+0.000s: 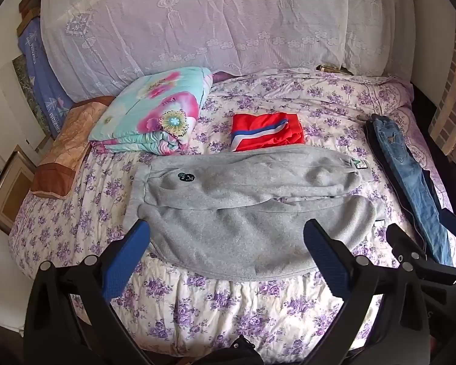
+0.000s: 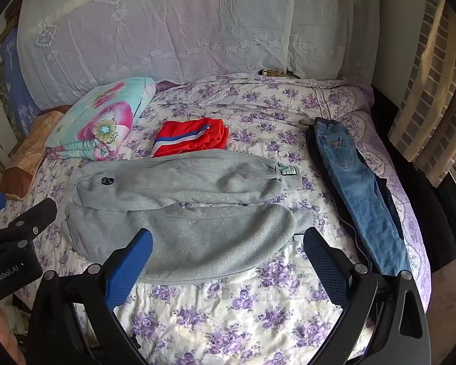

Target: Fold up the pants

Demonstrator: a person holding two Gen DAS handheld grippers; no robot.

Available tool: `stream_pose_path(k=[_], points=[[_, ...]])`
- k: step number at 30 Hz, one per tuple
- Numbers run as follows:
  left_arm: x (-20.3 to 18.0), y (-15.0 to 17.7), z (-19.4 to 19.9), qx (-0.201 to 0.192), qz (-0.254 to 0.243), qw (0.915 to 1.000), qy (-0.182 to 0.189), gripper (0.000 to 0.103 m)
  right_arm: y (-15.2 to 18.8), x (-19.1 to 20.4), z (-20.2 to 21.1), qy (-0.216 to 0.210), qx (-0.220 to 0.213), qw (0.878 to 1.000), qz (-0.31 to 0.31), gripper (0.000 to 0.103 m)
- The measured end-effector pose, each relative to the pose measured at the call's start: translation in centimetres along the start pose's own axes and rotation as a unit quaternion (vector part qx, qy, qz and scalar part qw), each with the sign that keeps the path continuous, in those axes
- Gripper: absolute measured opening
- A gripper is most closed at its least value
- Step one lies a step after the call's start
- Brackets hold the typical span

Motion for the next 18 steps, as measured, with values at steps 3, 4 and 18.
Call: stream_pose_path(k=[3,4,18], points=[[-0.04,0.02,0.02,0.000,-0.001,1.0000,0.000,0.098,0.02,0.01,-0.06,-0.001,0.000,1.000,-0.001,0.099],[-0.06,0.03,0.03,0.000,-0.001,1.0000,0.000,0.098,0.03,0.03,-0.08,-0.001,0.000,1.000,0.000,0.099],[-0.02,0.02,-0.04,0.004,0.000,1.0000,0.001,0.098,0.12,0.11,-0.38,-0.002,0.004,1.000,-0.001,0.099]])
Point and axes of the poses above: each gripper's, at about its wrist camera, not at the fingertips, and z roughly against the way its jaws point, x to its left, y to its underside, the point moved 2 cm from there along -z, roughly the way its jaws point, and after that the axes turned 2 degrees about y, right-handed, at the moved point
